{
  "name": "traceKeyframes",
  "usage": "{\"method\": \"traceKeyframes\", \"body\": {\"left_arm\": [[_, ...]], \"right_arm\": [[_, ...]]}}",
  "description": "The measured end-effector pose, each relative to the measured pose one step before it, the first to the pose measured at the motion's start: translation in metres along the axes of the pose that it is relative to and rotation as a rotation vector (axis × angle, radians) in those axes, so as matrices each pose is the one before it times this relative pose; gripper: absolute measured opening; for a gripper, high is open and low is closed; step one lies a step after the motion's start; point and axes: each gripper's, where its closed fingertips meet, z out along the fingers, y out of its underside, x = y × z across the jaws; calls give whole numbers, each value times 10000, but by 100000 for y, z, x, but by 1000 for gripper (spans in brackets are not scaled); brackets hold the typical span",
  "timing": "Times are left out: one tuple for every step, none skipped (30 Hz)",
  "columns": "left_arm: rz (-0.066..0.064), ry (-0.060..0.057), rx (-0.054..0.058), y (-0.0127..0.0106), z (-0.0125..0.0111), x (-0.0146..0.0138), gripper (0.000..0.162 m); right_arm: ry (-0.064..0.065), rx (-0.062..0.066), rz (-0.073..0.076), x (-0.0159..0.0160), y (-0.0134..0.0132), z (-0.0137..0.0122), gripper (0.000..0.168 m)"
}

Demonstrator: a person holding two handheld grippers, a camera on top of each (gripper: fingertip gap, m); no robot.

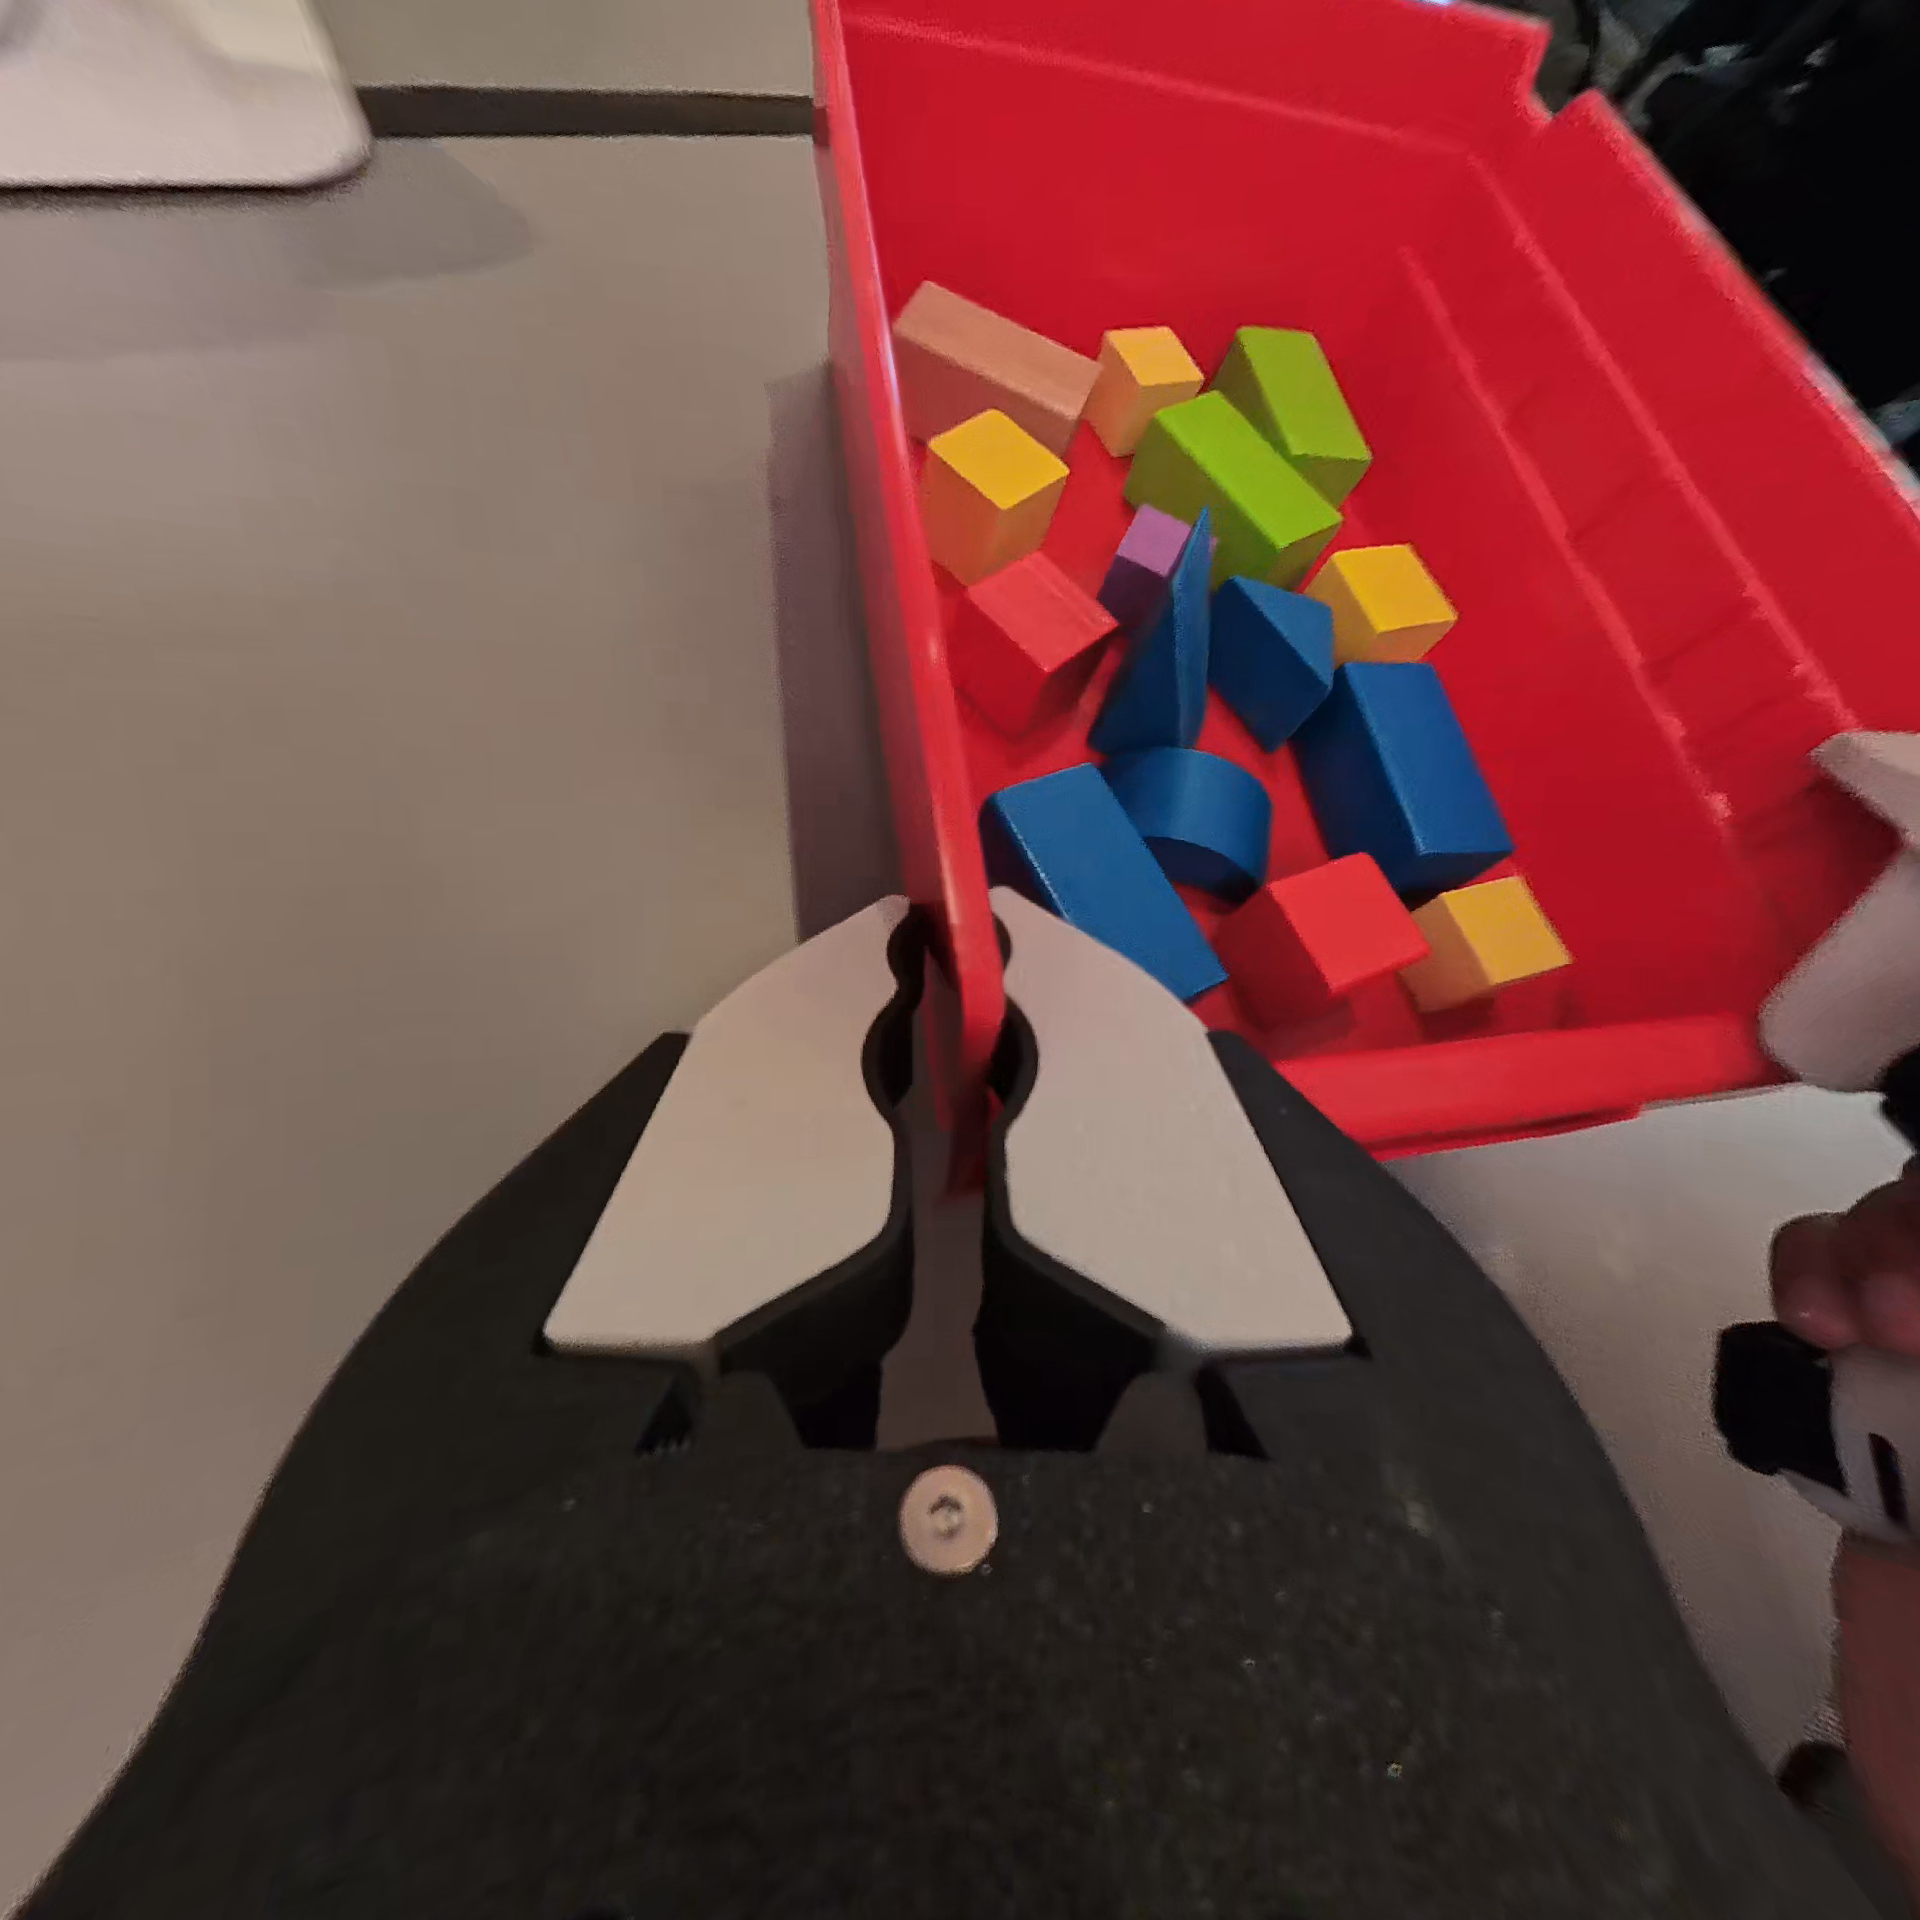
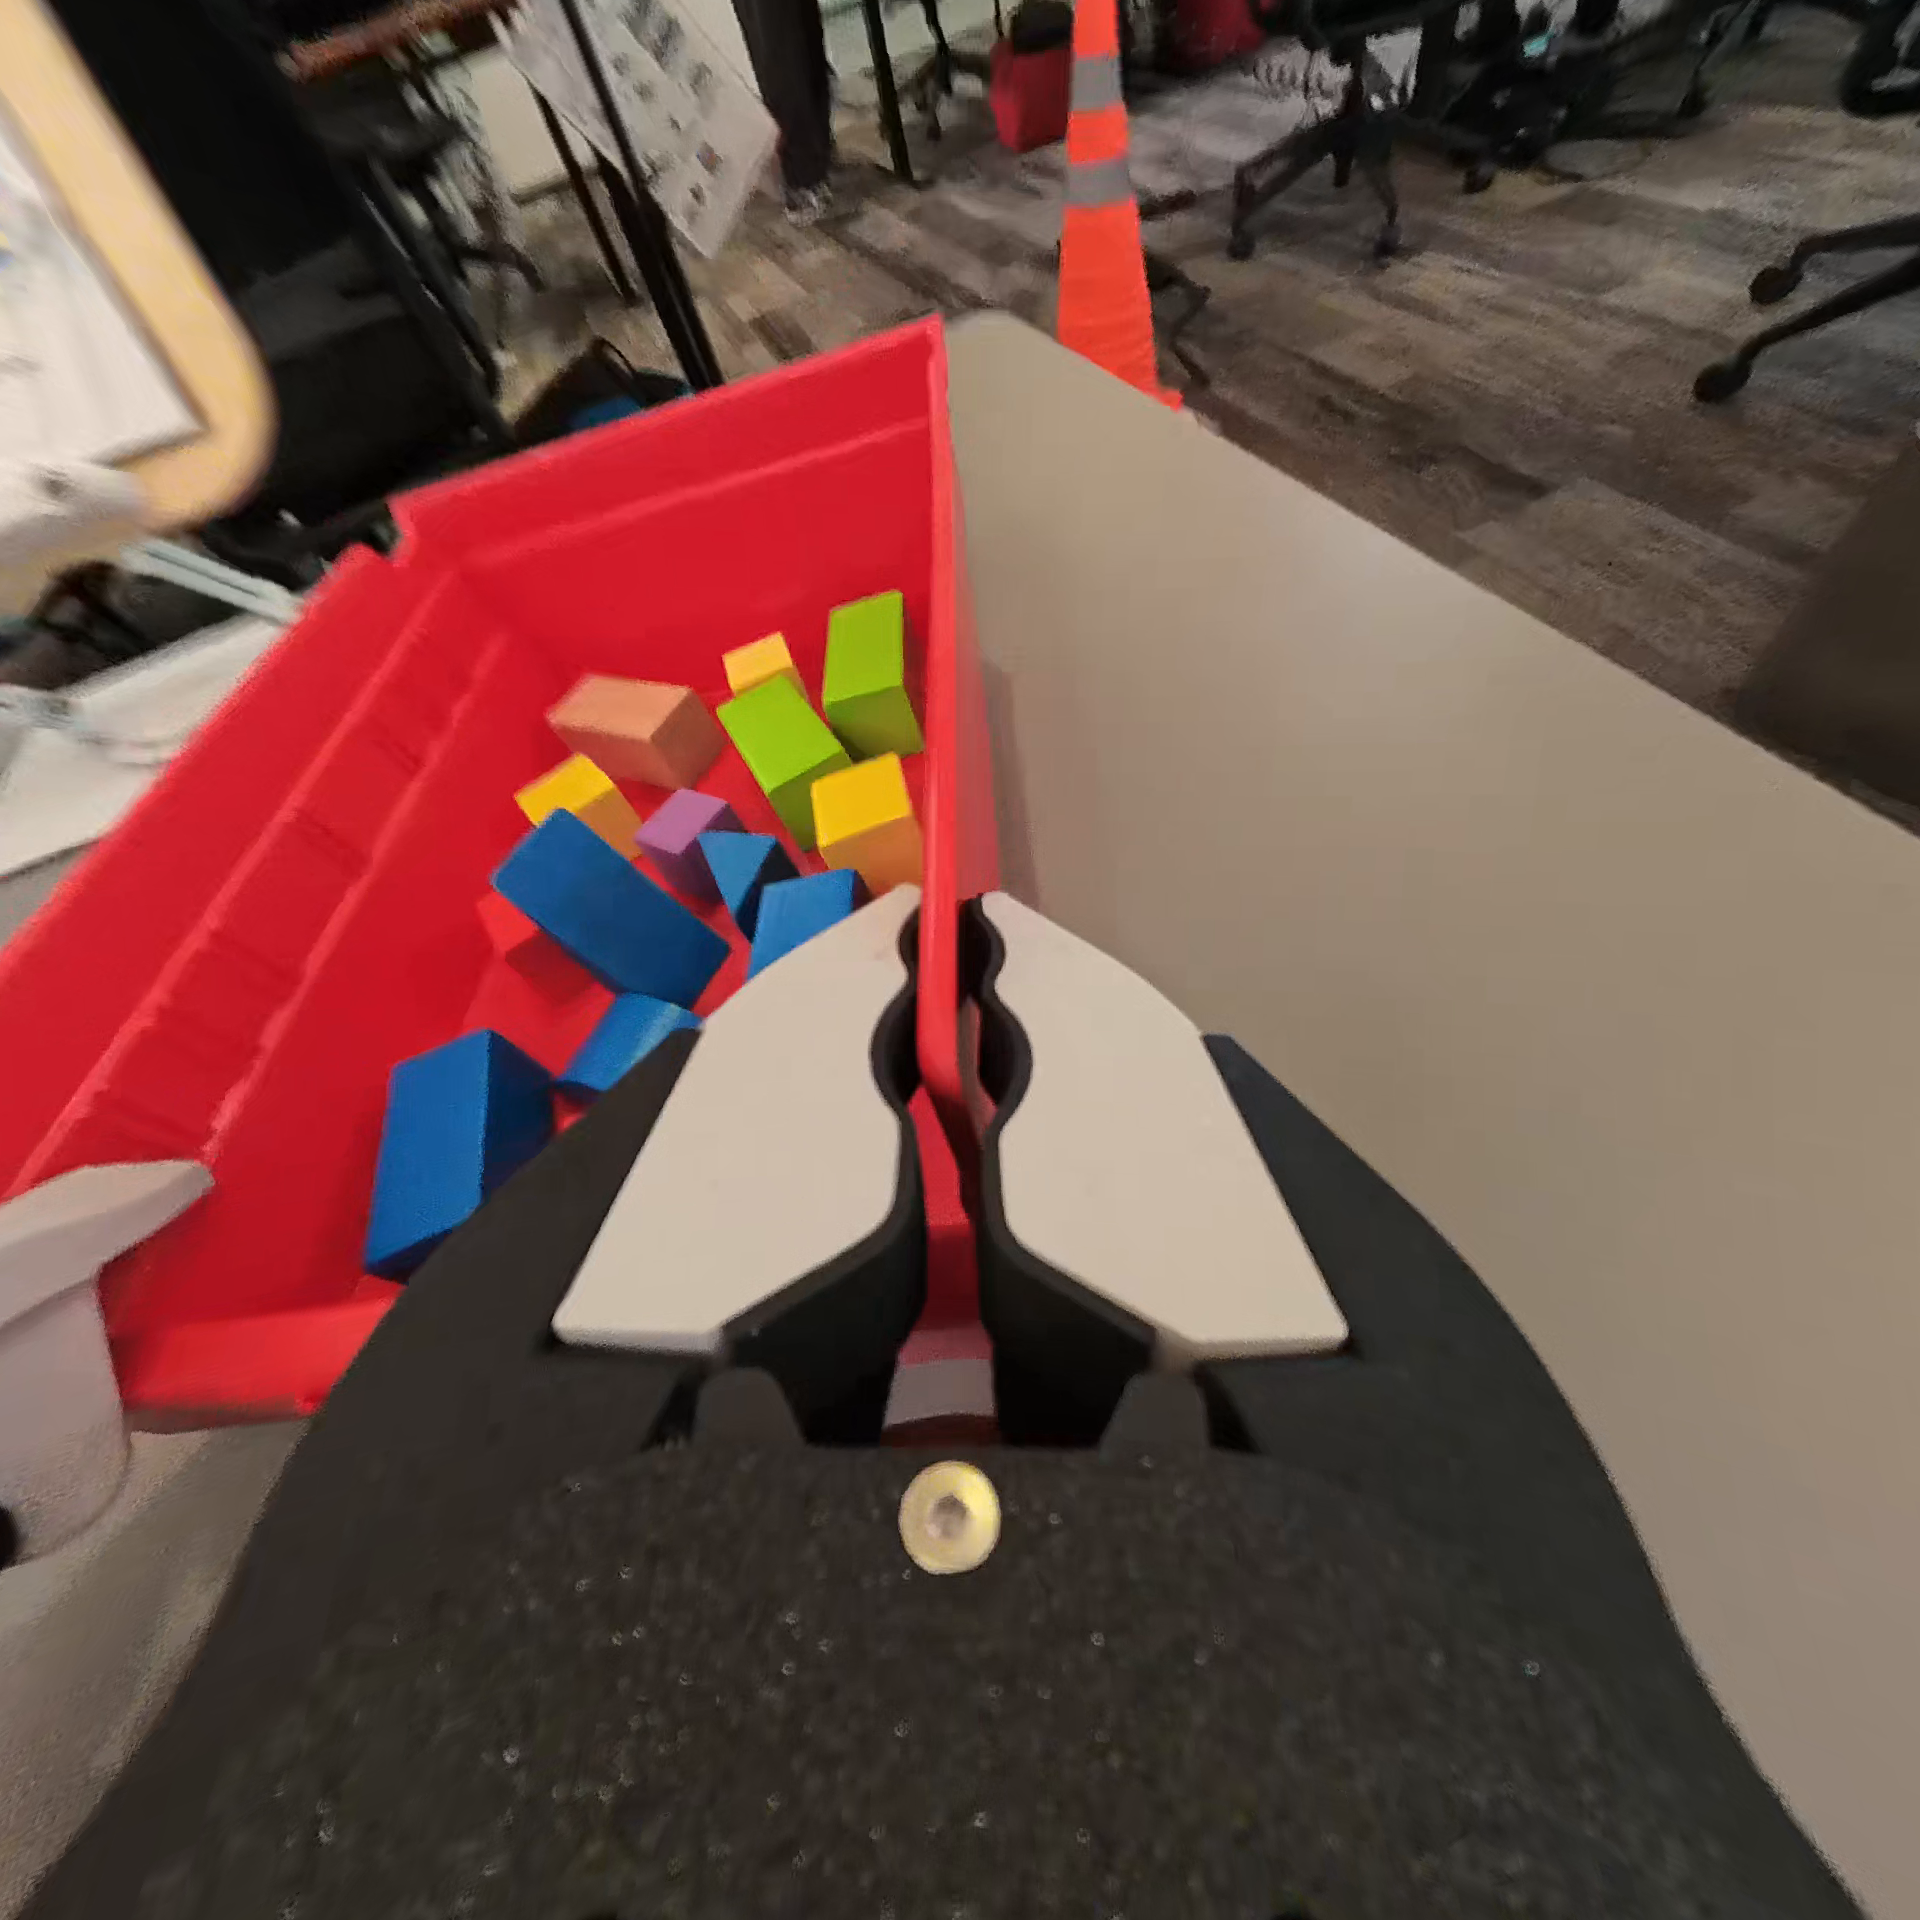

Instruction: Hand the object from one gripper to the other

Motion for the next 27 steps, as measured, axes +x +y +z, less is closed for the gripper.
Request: {"method": "traceKeyframes", "body": {"left_arm": [[111,-325,98,0,-996,-1507,6],[151,-384,55,101,-983,-1720,3],[61,-309,53,178,-983,-1761,2],[-168,-177,67,198,-990,-1792,2],[-188,-166,106,135,-995,-1824,2],[-2,-290,76,85,-944,-1867,2],[63,-377,16,108,-873,-1874,2],[8,-356,-24,159,-759,-1807,2],[-41,-300,-3,197,-604,-1709,2],[-24,-284,29,255,-423,-1556,2],[2,-277,55,300,-223,-1368,3],[-69,-274,45,293,-63,-1239,2],[-157,-248,50,210,-18,-1124,2],[-135,-252,32,179,-17,-1048,2],[-110,-198,-4,200,-12,-897,2],[-94,-91,-25,212,0,-734,2],[-66,73,-43,274,4,-465,2],[-72,364,-15,251,-84,-64,4],[-107,709,83,85,-440,382,11],[-198,757,51,17,-955,424,19],[-352,727,196,-265,-1538,416,27],[-476,741,337,-545,-1976,409,44],[-458,706,292,-601,-2187,257,64],[-297,375,155,-457,-2221,-361,73],[-132,-154,70,-351,-2127,-1400,77],[-42,-461,73,-389,-1938,-2267,81],[68,-597,96,-440,-1613,-2921,81]], "right_arm": [[-119,286,-85,-1829,-300,-544,4],[-98,194,-215,-2037,-200,-439,5],[-161,163,-182,-2135,-130,-343,5],[-266,133,-68,-2127,-24,-185,5],[-354,44,48,-2025,224,30,5],[-358,-133,66,-1946,582,242,5],[-334,-227,48,-1852,783,350,5],[-334,-248,34,-1769,841,377,5],[-321,-205,57,-1624,817,371,5],[-235,-190,19,-1427,825,378,5],[-140,-125,-77,-1193,799,352,5],[-121,-48,-131,-1049,701,298,5],[-134,-39,-99,-972,662,234,4],[-114,-98,-83,-845,705,189,5],[-121,7,-209,-791,464,113,5],[-90,14,-202,-594,407,66,5],[-184,159,-13,-471,141,-13,5],[-206,147,154,-235,10,-55,5],[-231,-42,77,-112,51,-49,7],[-382,-183,-89,-191,33,-206,9],[-347,-181,-261,-202,-133,-478,11],[-186,68,-569,-16,-512,-857,15],[-108,252,-704,18,-813,-1206,18],[-446,134,-821,-521,-738,-1383,23],[-725,-108,-992,-1052,-358,-1323,31],[-330,-155,-785,-824,-258,-1002,34],[-251,-204,-575,-954,-165,-676,35]]}}
